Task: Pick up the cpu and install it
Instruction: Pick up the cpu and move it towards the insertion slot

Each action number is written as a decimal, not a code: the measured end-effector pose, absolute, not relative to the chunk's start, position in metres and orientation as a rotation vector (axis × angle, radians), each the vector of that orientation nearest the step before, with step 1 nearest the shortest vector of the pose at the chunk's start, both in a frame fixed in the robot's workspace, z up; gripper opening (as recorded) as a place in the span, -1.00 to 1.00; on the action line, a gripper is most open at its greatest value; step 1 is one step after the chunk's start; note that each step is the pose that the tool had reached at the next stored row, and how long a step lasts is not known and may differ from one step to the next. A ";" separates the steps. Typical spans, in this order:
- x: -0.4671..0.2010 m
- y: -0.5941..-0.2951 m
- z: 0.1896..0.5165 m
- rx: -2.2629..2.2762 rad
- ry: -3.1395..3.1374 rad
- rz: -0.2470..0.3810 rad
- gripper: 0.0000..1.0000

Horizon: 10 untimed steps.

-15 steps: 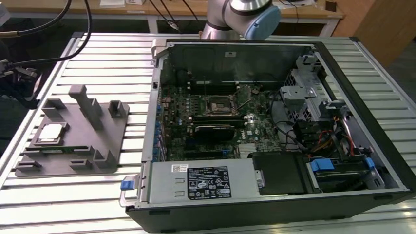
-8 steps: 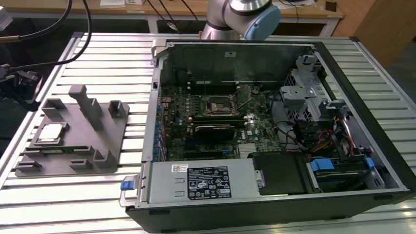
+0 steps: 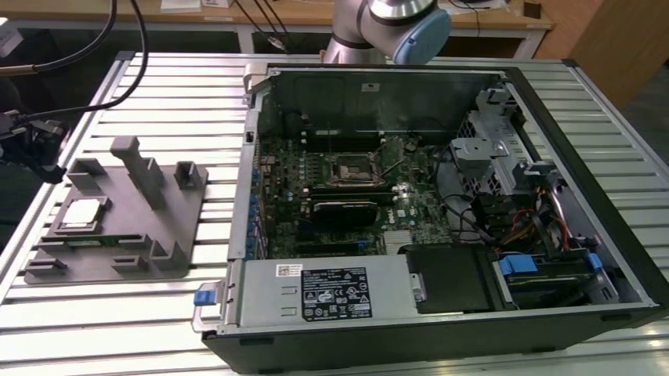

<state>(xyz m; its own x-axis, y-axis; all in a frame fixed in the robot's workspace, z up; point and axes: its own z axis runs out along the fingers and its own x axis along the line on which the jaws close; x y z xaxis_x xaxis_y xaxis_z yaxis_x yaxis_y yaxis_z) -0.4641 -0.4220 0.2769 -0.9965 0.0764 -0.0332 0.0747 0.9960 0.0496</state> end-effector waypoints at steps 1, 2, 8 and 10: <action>-0.464 -0.422 0.276 0.118 3.103 0.075 -0.79; -0.464 -0.422 0.276 0.117 3.103 0.075 -0.79; -0.465 -0.423 0.272 0.117 3.103 0.075 -0.79; -0.465 -0.423 0.270 0.117 3.103 0.075 -0.79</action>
<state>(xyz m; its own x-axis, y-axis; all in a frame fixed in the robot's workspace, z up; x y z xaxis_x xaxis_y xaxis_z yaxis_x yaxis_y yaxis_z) -0.4653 -0.4233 0.2703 -0.9965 0.0763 -0.0332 0.0746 0.9960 0.0497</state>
